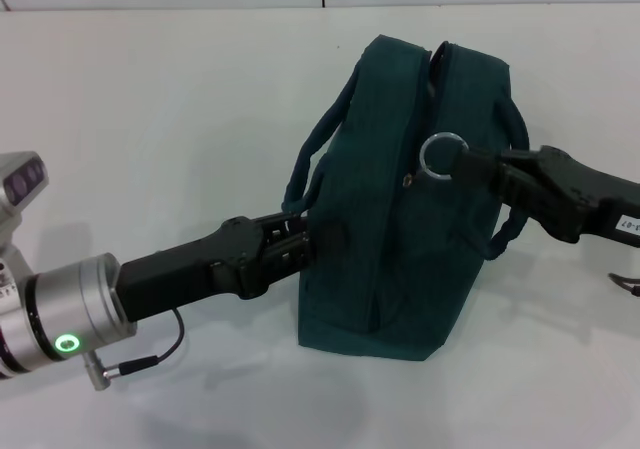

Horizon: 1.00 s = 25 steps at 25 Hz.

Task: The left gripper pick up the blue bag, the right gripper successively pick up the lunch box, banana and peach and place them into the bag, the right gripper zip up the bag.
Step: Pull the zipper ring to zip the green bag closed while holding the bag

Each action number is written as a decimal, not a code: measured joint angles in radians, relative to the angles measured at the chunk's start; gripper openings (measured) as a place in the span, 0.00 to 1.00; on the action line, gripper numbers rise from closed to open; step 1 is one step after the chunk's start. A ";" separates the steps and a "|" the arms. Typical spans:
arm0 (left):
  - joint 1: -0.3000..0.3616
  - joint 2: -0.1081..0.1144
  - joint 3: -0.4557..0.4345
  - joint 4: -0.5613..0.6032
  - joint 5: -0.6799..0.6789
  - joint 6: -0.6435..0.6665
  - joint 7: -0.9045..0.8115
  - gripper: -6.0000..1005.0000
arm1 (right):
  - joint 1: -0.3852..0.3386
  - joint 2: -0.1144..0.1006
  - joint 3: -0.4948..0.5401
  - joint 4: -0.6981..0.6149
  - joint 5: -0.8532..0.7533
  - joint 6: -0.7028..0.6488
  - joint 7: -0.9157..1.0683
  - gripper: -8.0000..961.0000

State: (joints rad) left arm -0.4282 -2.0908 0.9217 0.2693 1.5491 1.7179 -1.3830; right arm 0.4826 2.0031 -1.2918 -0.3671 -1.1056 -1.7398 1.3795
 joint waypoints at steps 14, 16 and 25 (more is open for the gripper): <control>-0.008 0.001 0.006 0.008 0.013 0.001 0.045 0.09 | 0.038 0.006 0.011 -0.005 0.006 0.032 -0.001 0.01; -0.008 0.002 0.006 0.008 0.013 0.001 0.051 0.08 | 0.041 0.006 0.019 -0.006 0.007 0.033 -0.001 0.01; -0.016 0.002 0.010 0.008 0.014 0.001 0.056 0.06 | 0.047 0.007 0.047 -0.006 0.008 0.039 -0.005 0.01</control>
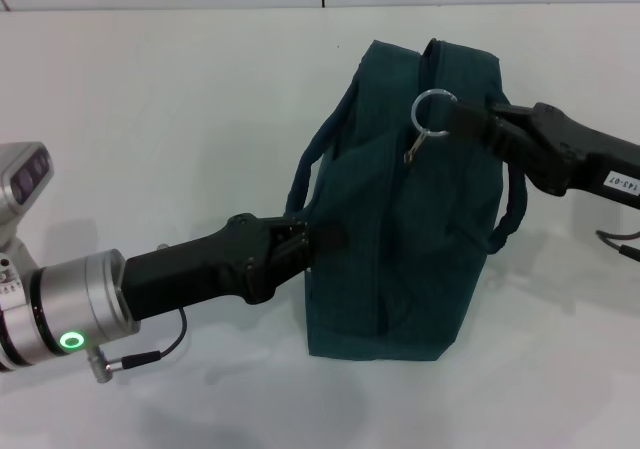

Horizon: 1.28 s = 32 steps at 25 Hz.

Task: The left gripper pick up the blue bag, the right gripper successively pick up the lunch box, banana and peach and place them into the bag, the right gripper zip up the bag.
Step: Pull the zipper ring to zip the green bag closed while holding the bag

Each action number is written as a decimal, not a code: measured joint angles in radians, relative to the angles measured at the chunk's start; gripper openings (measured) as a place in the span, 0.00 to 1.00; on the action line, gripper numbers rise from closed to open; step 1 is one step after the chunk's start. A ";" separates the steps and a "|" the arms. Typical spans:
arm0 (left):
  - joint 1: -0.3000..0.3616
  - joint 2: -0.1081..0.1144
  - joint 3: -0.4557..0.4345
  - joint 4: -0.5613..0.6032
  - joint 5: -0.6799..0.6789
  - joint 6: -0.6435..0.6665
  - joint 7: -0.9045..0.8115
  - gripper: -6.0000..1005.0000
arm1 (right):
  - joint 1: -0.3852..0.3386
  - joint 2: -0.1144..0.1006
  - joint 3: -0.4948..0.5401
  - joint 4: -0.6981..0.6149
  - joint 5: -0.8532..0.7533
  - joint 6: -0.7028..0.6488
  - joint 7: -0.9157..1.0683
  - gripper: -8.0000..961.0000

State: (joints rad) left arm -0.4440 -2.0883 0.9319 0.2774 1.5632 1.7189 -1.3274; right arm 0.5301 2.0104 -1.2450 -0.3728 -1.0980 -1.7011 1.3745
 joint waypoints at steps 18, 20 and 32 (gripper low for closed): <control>0.009 0.000 0.015 0.001 -0.006 0.007 0.001 0.06 | -0.015 0.004 0.048 0.006 0.016 0.003 -0.018 0.01; 0.011 0.000 0.014 0.000 -0.010 0.005 0.001 0.06 | -0.016 0.004 0.049 0.005 0.016 -0.002 -0.018 0.01; 0.021 0.000 0.013 -0.005 -0.012 0.006 0.000 0.05 | -0.020 0.005 0.052 0.009 0.046 0.029 -0.034 0.01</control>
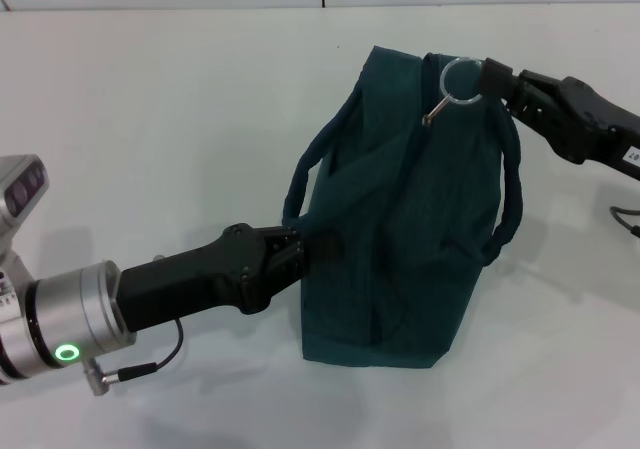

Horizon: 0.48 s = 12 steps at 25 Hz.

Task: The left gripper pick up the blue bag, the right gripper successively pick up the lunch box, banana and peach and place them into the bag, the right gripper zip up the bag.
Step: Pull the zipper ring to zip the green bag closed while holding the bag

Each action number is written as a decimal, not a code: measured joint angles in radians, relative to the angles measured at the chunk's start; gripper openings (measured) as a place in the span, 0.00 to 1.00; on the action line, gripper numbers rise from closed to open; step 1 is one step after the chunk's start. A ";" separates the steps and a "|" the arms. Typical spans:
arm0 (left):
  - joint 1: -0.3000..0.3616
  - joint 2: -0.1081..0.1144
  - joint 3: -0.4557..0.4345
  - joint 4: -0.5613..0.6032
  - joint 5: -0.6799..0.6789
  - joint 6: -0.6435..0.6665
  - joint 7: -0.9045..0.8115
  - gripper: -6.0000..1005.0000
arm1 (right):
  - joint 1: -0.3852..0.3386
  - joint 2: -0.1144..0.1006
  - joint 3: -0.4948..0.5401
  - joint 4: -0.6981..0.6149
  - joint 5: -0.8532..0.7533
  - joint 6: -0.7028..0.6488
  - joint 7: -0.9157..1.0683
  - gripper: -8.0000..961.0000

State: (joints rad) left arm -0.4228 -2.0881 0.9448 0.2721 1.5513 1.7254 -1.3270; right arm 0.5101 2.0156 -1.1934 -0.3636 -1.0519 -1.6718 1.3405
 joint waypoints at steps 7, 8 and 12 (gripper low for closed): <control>0.007 0.000 0.000 -0.001 -0.001 0.002 0.000 0.05 | 0.000 0.000 0.000 0.000 0.021 0.047 -0.008 0.01; 0.009 0.000 0.000 0.000 -0.001 0.002 0.000 0.05 | 0.001 0.000 0.000 0.000 0.024 0.059 -0.009 0.01; 0.016 0.001 0.000 0.001 -0.014 0.002 0.000 0.06 | 0.001 0.000 0.000 0.000 0.035 0.086 -0.020 0.01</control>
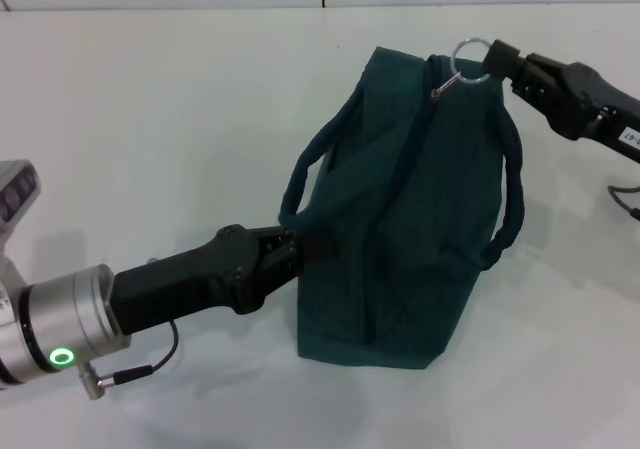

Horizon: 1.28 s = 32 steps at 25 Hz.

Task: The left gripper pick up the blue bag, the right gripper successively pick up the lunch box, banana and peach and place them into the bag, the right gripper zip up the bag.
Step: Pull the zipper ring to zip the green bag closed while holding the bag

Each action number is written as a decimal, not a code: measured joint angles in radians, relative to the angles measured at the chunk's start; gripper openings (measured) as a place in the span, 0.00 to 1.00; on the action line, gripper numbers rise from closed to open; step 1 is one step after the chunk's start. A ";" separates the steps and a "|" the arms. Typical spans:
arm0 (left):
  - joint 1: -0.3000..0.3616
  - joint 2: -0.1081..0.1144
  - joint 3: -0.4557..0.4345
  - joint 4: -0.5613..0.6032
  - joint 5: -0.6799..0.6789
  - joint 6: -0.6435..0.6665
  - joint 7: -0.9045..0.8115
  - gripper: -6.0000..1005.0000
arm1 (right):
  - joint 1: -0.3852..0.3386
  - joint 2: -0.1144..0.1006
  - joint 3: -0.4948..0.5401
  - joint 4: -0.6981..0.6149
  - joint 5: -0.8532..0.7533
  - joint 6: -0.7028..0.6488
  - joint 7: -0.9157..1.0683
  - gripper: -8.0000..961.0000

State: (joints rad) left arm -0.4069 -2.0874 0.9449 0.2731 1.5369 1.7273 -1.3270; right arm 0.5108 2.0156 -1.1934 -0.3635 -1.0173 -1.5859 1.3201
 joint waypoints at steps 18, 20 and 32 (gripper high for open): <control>0.031 0.006 -0.023 0.008 -0.064 0.002 0.000 0.07 | 0.009 0.005 0.033 0.000 0.071 0.105 -0.082 0.01; 0.031 0.006 -0.024 0.008 -0.064 0.002 0.000 0.07 | 0.009 0.006 0.033 0.000 0.074 0.113 -0.082 0.01; 0.018 0.003 -0.042 0.043 -0.066 0.036 -0.004 0.18 | 0.002 0.006 0.033 0.003 0.076 0.117 -0.076 0.01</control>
State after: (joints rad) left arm -0.3885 -2.0843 0.9026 0.3166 1.4706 1.7636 -1.3306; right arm 0.5126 2.0215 -1.1607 -0.3604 -0.9414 -1.4693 1.2444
